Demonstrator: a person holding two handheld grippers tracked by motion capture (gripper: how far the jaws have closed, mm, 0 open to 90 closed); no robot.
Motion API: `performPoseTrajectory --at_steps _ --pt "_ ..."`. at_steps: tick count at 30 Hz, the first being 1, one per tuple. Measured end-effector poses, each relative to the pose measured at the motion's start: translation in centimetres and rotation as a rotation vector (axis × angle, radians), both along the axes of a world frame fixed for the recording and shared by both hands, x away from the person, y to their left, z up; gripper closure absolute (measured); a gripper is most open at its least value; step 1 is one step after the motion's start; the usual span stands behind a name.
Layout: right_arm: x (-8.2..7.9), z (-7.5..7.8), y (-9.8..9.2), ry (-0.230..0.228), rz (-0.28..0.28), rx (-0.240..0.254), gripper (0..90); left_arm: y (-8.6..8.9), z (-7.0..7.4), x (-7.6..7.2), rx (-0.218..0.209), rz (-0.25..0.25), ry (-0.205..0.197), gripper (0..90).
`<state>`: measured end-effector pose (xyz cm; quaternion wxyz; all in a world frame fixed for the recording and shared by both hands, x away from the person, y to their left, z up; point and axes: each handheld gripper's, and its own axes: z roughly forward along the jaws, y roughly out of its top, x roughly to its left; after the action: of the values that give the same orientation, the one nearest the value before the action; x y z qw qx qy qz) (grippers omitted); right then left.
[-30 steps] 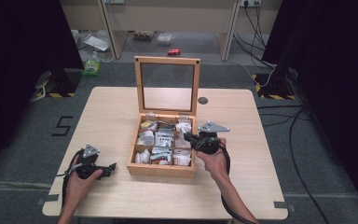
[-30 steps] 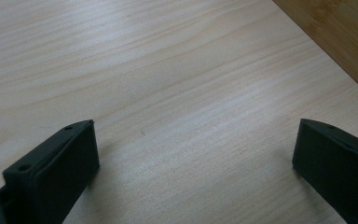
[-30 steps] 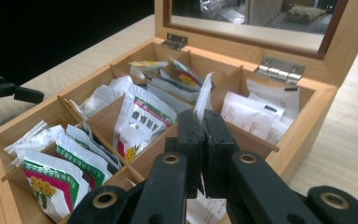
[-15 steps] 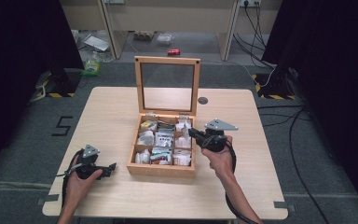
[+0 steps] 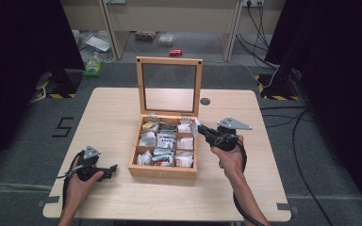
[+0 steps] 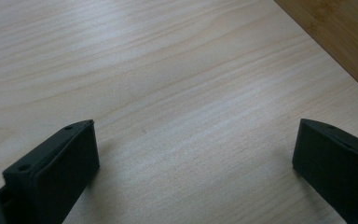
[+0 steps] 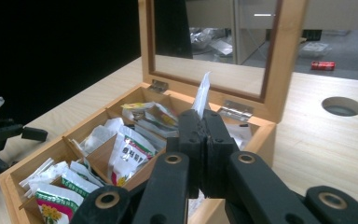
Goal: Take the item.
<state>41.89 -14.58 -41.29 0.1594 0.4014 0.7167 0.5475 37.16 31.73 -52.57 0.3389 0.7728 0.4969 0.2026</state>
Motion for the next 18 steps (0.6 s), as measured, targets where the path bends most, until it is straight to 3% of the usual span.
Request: performPoseTrajectory --at_steps 9,18 --pt "0.1 0.1 -1.9 -0.002 -0.050 0.006 88.8 0.0 0.0 0.0 0.001 0.000 0.000 0.0" --pt "0.2 -0.8 -4.1 0.020 -0.100 -0.016 88.8 0.0 0.0 0.0 0.000 0.000 0.000 0.0"
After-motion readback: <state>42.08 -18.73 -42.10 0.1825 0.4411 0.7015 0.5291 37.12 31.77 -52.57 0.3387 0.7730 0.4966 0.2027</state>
